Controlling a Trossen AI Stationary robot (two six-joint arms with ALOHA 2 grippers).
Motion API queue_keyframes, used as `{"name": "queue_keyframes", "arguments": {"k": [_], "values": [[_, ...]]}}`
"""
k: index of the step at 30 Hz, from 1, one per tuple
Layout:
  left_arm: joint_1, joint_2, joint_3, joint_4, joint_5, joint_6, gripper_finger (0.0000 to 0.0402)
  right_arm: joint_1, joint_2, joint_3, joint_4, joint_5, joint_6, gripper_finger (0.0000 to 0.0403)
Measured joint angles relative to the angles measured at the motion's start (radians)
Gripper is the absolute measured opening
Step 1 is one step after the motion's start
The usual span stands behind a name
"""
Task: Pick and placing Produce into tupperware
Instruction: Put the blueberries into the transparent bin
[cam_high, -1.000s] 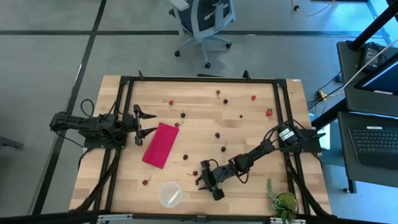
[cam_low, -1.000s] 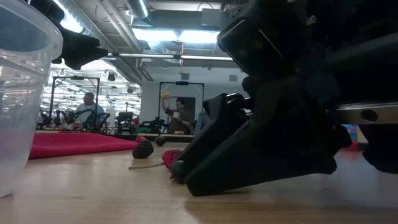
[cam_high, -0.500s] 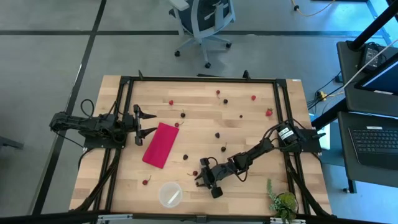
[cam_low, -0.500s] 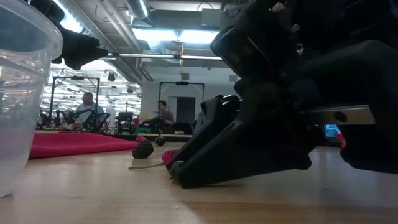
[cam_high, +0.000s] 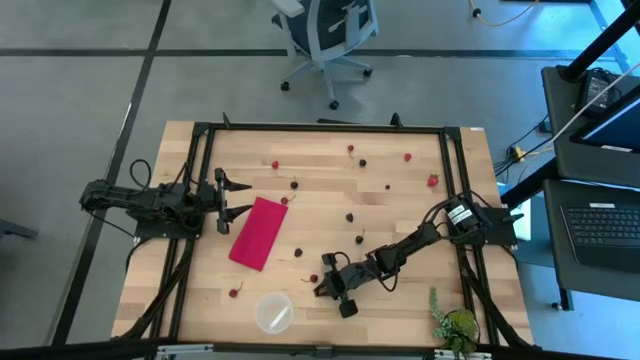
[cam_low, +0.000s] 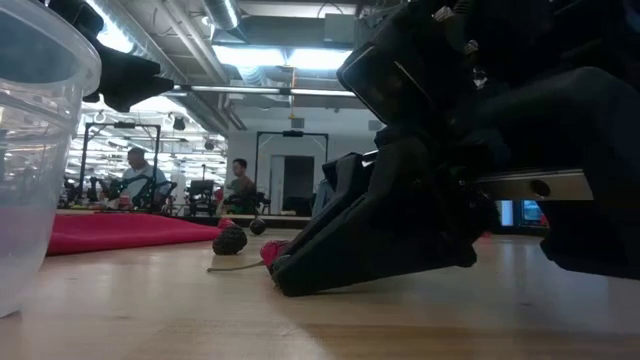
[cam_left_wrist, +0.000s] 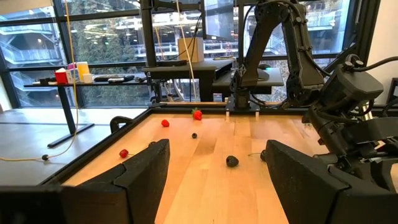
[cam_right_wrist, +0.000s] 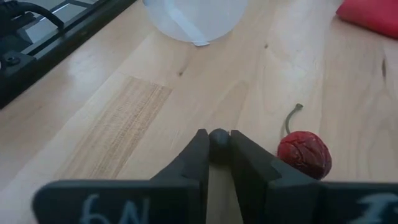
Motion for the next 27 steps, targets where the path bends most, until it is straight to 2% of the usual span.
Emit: {"name": "queue_keyframes", "arguments": {"k": [4, 7, 11, 15, 18, 23, 27], "values": [[0.000, 0.000, 0.000, 0.000, 0.000, 0.000, 0.0260, 0.000, -0.001, 0.001, 0.008, -0.001, 0.028, 0.0050], [0.000, 0.000, 0.000, 0.000, 0.000, 0.000, 0.0260, -0.002, -0.019, 0.030, -0.050, -0.001, 0.051, 0.0050], [0.000, 0.000, 0.000, 0.000, 0.000, -0.005, 0.0260, -0.014, -0.075, 0.156, -0.333, -0.003, 0.022, 0.0050], [0.000, 0.000, 0.000, 0.000, 0.000, -0.027, 0.0260, -0.025, -0.082, 0.360, -0.684, -0.003, -0.063, 0.0050], [0.000, 0.000, 0.000, 0.000, 0.000, -0.027, 0.0260, -0.033, -0.082, 0.486, -0.840, -0.004, -0.139, 0.0050], [0.000, 0.000, 0.000, 0.000, 0.000, -0.027, 0.0260, -0.042, -0.080, 0.613, -0.949, -0.015, -0.237, 0.0050], [0.000, 0.000, 0.000, 0.000, 0.000, -0.028, 0.0260, -0.043, -0.080, 0.666, -0.931, -0.101, -0.287, 0.0050]]}}
